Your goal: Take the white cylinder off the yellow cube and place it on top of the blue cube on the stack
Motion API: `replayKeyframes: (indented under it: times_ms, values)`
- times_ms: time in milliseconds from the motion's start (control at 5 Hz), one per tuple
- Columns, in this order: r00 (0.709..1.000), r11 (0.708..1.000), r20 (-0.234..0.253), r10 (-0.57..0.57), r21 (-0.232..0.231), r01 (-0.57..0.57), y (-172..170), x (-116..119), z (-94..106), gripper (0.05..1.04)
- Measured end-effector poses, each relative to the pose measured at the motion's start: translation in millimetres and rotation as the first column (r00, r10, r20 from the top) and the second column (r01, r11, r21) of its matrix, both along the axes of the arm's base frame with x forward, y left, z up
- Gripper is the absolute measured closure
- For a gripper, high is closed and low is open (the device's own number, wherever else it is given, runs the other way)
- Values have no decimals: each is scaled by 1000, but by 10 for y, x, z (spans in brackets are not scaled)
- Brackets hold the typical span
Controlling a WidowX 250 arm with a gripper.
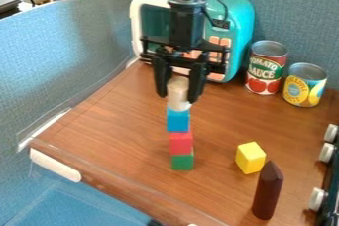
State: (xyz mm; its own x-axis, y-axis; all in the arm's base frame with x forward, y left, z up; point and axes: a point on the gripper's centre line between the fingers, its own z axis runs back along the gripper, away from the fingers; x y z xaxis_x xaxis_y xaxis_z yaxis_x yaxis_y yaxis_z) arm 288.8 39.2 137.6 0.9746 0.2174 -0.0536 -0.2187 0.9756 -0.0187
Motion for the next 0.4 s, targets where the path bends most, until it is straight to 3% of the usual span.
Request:
replayKeyframes:
  times_ms: [400]
  values:
    - [1000,998,-19,16,-52,-17,133,21,-131,528]
